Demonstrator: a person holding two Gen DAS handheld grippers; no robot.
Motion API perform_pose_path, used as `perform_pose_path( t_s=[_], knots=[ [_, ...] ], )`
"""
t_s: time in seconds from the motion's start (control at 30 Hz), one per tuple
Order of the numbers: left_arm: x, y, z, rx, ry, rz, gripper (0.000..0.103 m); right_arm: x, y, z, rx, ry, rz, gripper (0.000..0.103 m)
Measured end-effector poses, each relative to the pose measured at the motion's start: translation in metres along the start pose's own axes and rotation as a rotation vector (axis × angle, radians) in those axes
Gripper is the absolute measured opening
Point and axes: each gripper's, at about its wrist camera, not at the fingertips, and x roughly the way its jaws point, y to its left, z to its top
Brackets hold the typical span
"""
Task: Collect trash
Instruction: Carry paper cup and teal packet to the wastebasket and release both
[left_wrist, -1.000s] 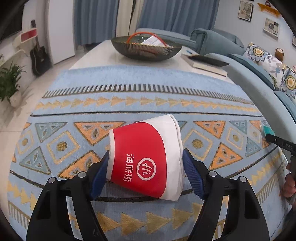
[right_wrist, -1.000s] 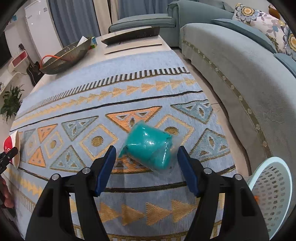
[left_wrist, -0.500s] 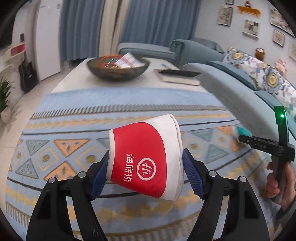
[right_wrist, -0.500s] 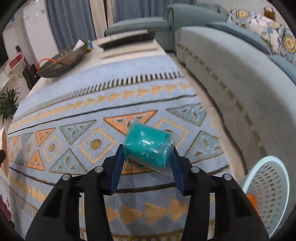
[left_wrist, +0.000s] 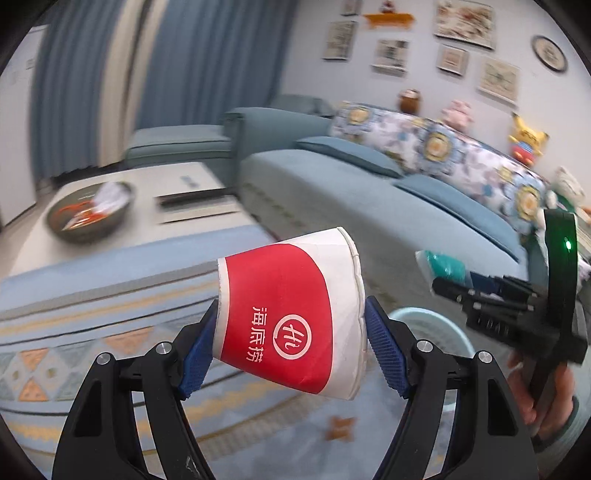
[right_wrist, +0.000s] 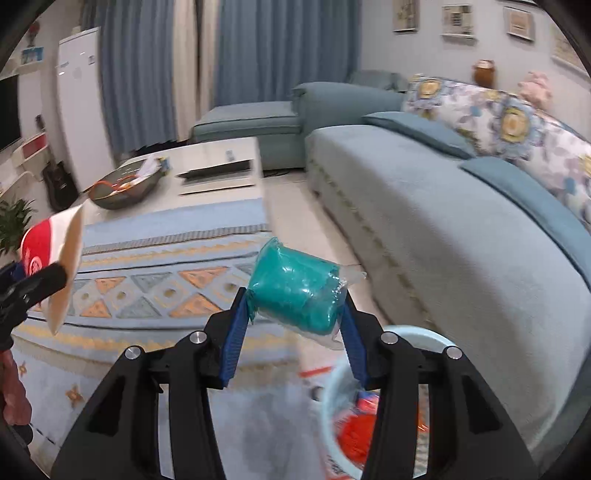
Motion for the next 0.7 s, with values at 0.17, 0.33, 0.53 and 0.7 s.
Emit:
perform_pose_path(
  t_s=[0.17, 0.33, 0.53, 0.7],
  knots=[
    [0.04, -0.072, -0.004, 0.045, 0.083, -0.091, 0.072, -0.005, -0.073, -0.033, 0.178, 0.049, -0.077, 0.044],
    [0.086, -0.132, -0.018, 0.112, 0.144, -0.136, 0.073, 0.009, -0.146, -0.059, 0.373, 0.145, -0.136, 0.044],
    [0.143, -0.179, -0.041, 0.155, 0.239, -0.168, 0.073, 0.024, -0.184, -0.081, 0.463, 0.228, -0.177, 0.046],
    [0.185, -0.195, -0.065, 0.172, 0.332, -0.174, 0.074, 0.055, -0.202, -0.105, 0.552, 0.344, -0.155, 0.048]
  ],
)
